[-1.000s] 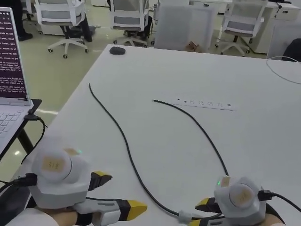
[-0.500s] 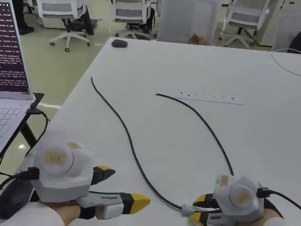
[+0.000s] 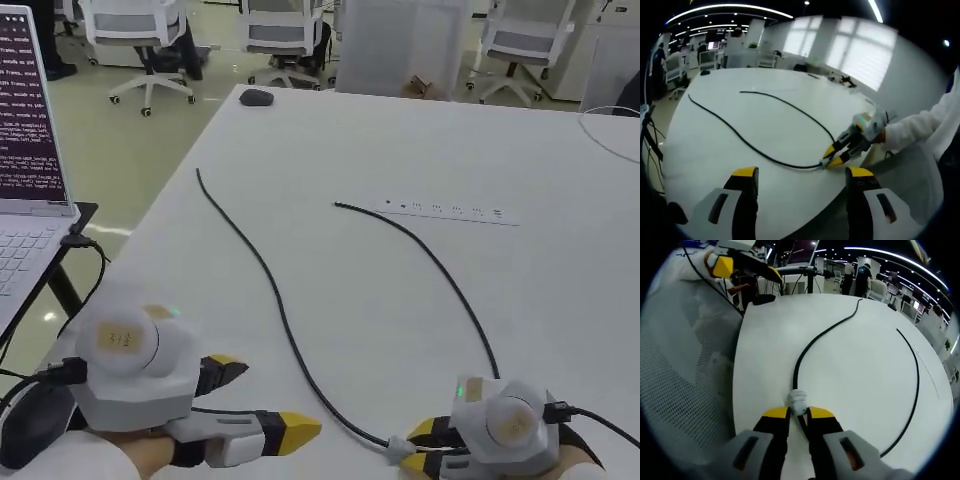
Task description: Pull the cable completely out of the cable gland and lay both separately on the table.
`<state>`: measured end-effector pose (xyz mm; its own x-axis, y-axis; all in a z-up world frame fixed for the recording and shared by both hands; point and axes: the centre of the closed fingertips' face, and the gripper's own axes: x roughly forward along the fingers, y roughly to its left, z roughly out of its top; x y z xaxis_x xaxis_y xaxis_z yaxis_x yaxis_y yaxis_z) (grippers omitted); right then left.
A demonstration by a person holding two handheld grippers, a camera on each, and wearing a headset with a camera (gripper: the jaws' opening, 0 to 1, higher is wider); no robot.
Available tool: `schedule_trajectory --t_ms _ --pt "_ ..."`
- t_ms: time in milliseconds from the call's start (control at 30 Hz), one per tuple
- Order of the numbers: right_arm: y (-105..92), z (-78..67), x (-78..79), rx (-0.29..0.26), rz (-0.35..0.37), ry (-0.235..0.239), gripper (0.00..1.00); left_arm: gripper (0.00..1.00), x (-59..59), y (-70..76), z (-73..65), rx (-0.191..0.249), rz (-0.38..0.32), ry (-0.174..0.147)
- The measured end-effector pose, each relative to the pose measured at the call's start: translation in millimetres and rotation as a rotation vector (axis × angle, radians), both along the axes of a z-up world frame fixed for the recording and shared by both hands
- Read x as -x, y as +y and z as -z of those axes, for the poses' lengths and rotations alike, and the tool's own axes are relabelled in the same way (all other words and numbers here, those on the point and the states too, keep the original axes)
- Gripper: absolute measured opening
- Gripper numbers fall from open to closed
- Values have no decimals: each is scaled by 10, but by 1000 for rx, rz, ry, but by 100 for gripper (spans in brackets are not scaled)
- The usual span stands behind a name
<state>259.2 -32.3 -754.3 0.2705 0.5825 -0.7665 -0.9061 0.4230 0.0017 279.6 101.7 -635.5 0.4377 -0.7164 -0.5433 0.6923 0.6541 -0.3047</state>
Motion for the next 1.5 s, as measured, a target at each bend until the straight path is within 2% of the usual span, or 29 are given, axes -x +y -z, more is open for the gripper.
schedule_trajectory --t_ms 200,500,567,867,967,1100,1167,1200,1300,1400,1500 --pt "6 -160 -21 -25 13 -13 12 71 15 -22 -11 1 11 -6" --pt "18 -493 -46 -64 19 -59 12 71 27 -54 -44 6 23 -21" --pt "33 -573 -50 -70 -3 -82 11 70 30 -62 -59 9 26 -27" --pt "123 -898 -15 -84 -37 -109 11 67 54 -109 -141 35 44 -56" --pt "166 -1020 13 -84 -59 -127 11 62 77 -143 -174 59 64 -56" --pt "228 -1185 44 -103 -78 -141 11 60 71 -162 -265 96 72 -81" --pt "248 -1238 63 -104 -88 -144 11 60 71 -172 -295 115 72 -80" --pt "262 -1281 79 -106 -96 -147 11 60 83 -196 -329 139 73 -71" --pt "300 -1379 119 -111 -122 -155 11 60 79 -243 -422 182 82 -80" --pt "337 -1472 158 -120 -141 -156 11 58 86 -305 -533 222 103 -94" --pt "387 -1592 201 -125 -162 -164 11 55 132 -413 -693 262 167 -122"
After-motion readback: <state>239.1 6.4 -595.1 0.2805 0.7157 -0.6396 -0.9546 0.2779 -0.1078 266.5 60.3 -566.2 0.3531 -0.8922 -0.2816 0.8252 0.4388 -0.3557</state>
